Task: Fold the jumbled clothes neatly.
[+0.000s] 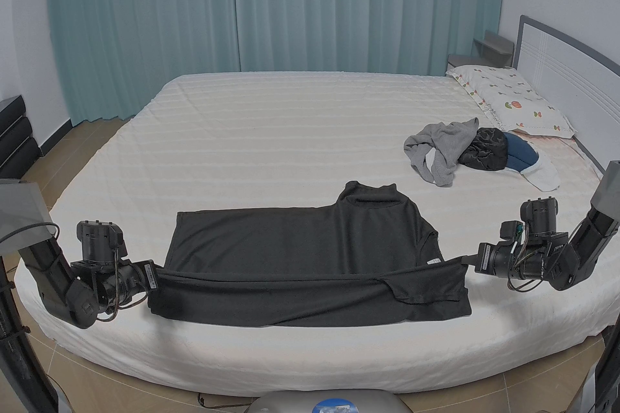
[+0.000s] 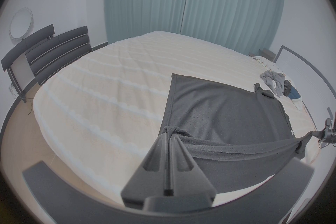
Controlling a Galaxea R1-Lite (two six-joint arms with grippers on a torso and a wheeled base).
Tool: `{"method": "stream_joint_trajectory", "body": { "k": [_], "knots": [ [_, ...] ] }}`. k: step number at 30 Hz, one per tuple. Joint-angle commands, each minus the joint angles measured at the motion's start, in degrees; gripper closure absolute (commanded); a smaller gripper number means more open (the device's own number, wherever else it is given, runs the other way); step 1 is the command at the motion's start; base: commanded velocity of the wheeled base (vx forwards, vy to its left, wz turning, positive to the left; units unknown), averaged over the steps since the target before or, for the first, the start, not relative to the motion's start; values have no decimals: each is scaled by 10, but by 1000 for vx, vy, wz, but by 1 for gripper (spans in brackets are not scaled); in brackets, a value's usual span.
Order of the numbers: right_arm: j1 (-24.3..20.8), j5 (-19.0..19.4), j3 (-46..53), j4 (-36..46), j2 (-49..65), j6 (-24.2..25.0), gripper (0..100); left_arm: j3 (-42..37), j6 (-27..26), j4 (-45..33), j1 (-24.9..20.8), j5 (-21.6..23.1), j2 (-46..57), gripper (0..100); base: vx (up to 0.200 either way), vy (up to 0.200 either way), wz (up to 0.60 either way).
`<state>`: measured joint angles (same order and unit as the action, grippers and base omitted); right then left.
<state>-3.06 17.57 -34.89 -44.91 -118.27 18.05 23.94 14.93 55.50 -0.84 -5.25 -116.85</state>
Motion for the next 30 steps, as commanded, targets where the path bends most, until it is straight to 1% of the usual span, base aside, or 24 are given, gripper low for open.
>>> {"method": "stream_joint_trajectory", "body": {
  "k": [1,6,7,16,17,18,19,20,21,22,23,24,25,26,27,28,29,30],
  "knots": [
    [0,1,-22,0,-40,1,100,37,4,2,-1,1,-65,100,0,0,0],
    [0,0,-56,0,-81,3,100,75,4,2,-6,-1,-110,100,0,0,0],
    [-1,-1,-68,0,-95,12,100,90,5,2,-7,-2,-126,100,0,0,0],
    [-4,0,-95,-1,-122,21,100,142,8,2,-7,-3,-187,100,0,0,0],
    [-3,0,-99,-2,-129,21,100,153,21,2,-7,-3,-196,100,0,0,0],
    [-4,1,-101,-3,-133,24,0,163,37,1,-7,-4,-199,100,0,0,0],
    [-4,1,-103,-3,-132,27,0,166,42,0,-7,-5,-199,100,0,0,0],
    [-5,1,-105,-3,-129,40,0,169,52,-1,-7,-5,-198,0,0,0,0],
    [-6,1,-106,-4,-125,54,0,169,56,-1,-7,-6,-197,0,0,0,0],
    [-6,1,-106,-4,-124,58,0,169,57,-1,-7,-6,-197,0,0,0,0],
    [-8,1,-107,-4,-112,91,0,169,66,0,-5,-6,-195,0,0,0,0],
    [-10,1,-103,-6,-98,113,0,168,74,0,-4,-6,-194,0,0,0,0],
    [-10,1,-102,-7,-96,115,0,168,75,0,-4,-5,-194,0,0,0,0],
    [-15,2,-91,-12,-78,137,0,168,86,0,0,-6,-190,0,0,0,0],
    [-19,2,-76,-16,-65,151,0,168,95,0,1,-5,-186,0,0,0,0],
    [-20,2,-73,-17,-63,153,0,168,98,0,1,-5,-184,0,0,0,0],
    [-33,2,-48,-26,-39,176,0,163,111,-2,9,2,-168,0,0,0,0],
    [-38,2,-39,-29,-32,186,0,161,115,-3,12,3,-163,0,0,0,0]
  ]
}}
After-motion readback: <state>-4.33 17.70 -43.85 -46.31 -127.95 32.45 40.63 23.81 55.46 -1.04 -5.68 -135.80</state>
